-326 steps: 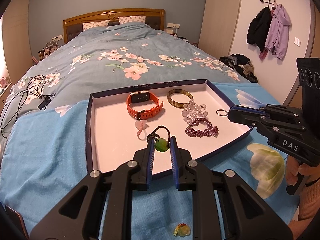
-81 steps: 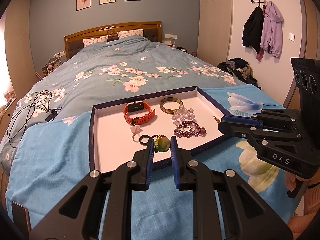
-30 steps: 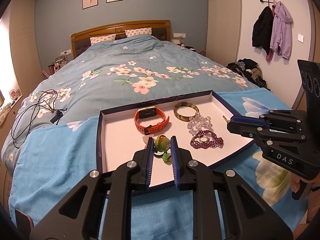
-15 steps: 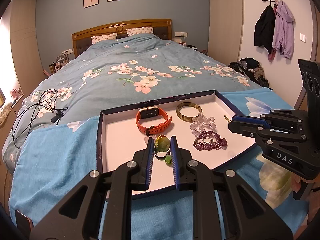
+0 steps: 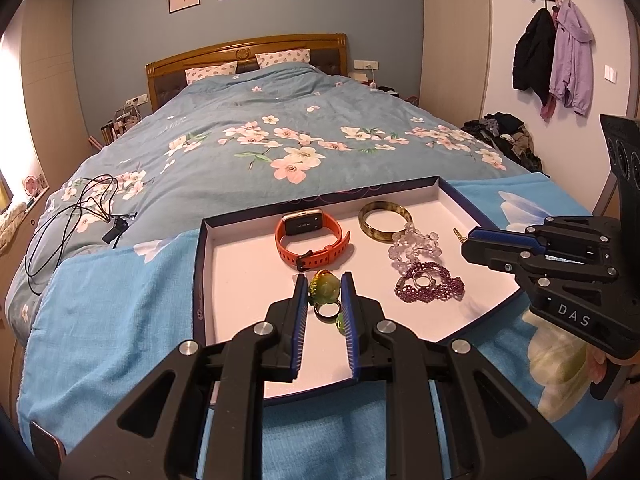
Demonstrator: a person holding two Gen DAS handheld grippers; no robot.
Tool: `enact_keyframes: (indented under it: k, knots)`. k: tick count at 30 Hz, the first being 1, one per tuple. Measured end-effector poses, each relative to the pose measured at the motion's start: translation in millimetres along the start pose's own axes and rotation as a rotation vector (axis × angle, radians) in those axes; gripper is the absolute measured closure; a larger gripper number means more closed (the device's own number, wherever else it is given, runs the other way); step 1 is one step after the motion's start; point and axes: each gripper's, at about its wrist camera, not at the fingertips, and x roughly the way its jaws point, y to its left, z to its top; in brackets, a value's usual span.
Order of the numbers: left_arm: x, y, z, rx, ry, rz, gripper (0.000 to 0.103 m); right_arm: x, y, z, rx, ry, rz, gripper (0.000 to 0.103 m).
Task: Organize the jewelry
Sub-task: 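Lower the yellow-green ring with the left tool while the right lowers the green-gem ring into the tray, then open both tools to release the two rings into the tray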
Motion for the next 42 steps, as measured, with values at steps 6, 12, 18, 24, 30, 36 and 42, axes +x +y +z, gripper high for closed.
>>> enact_keyframes:
  k: [6, 12, 18, 24, 30, 36, 42]
  knots:
    - [7.9, 2.8, 0.2, -0.011, 0.016, -0.002, 0.086, 4.4, -3.2, 0.7, 0.004, 0.008, -0.001, 0.096]
    - [17.3, 4.9, 0.0, -0.025, 0.04, -0.005, 0.086, 17.2, -9.3, 1.3, 0.004, 0.041, -0.008, 0.096]
    - [28.5, 7.9, 0.0, -0.041, 0.068, -0.006, 0.086, 33.1, -11.4, 2.9, -0.002, 0.08, -0.028, 0.096]
    - [39.1, 13.1, -1.0, -0.061, 0.1, -0.013, 0.086, 44.7, -13.0, 2.8, -0.007, 0.109, -0.041, 0.096]
    - [49.2, 14.6, -0.9, -0.068, 0.124, -0.011, 0.086, 53.6, -11.4, 4.4, -0.013, 0.126, -0.052, 0.096]
    - [56.6, 14.9, -2.0, -0.07, 0.145, 0.003, 0.085, 61.4, -10.6, 4.3, -0.017, 0.144, -0.061, 0.095]
    - [61.4, 14.3, -3.0, -0.073, 0.155, 0.001, 0.077, 59.2, -15.0, 2.5, 0.008, 0.144, -0.054, 0.093]
